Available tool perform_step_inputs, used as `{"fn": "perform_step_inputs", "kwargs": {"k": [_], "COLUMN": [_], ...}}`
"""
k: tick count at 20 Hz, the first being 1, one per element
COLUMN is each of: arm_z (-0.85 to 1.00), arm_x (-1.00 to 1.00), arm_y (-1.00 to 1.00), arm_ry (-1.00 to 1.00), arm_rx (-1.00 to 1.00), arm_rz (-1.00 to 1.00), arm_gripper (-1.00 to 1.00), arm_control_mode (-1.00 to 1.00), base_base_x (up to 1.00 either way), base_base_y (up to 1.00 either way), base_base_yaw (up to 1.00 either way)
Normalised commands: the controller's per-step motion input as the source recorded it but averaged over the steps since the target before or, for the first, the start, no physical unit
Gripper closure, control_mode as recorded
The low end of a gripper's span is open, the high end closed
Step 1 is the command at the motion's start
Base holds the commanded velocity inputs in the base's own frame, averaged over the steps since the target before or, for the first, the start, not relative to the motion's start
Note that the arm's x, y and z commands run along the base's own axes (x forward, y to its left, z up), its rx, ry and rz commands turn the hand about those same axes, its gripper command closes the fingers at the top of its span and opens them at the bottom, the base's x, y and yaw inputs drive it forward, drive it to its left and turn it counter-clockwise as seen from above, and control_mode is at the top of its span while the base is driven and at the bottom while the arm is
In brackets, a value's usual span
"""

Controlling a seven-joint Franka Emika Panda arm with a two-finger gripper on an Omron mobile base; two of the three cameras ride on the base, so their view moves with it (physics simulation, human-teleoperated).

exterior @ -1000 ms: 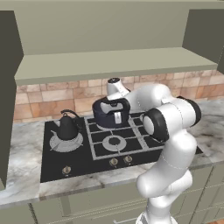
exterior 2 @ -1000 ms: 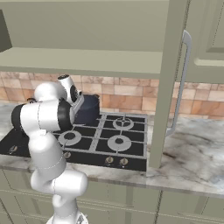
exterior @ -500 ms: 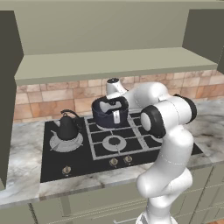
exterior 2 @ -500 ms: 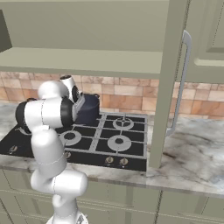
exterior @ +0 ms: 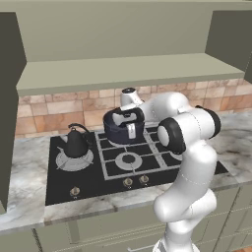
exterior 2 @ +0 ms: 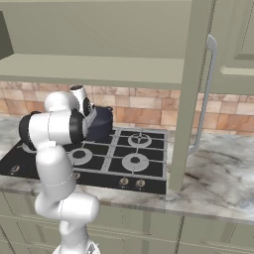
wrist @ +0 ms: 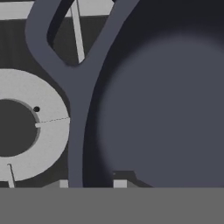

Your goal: Pick the kettle from the cabinet and place it on a stove burner. Then pick the pot from the counter and place it on another stove burner. Finally, turn both burners on.

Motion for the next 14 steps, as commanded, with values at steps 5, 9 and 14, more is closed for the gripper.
{"fn": "perform_step_inputs", "kwargs": {"k": [5, 9, 14], "arm_z": [-0.23, -0.33, -0.3], "arm_x": [0.15, 0.18, 0.23], "arm_y": [0.14, 0.18, 0.18], "arm_ry": [0.0, 0.0, 0.01], "arm_rx": [0.0, 0.0, 0.0], "arm_rz": [0.0, 0.0, 0.0], "arm_gripper": [1.0, 1.0, 1.0], "arm_control_mode": [-1.0, -1.0, -1.0], "base_base_x": [0.0, 0.0, 0.0], "base_base_y": [0.0, 0.0, 0.0], "base_base_yaw": [0.0, 0.0, 0.0]}}
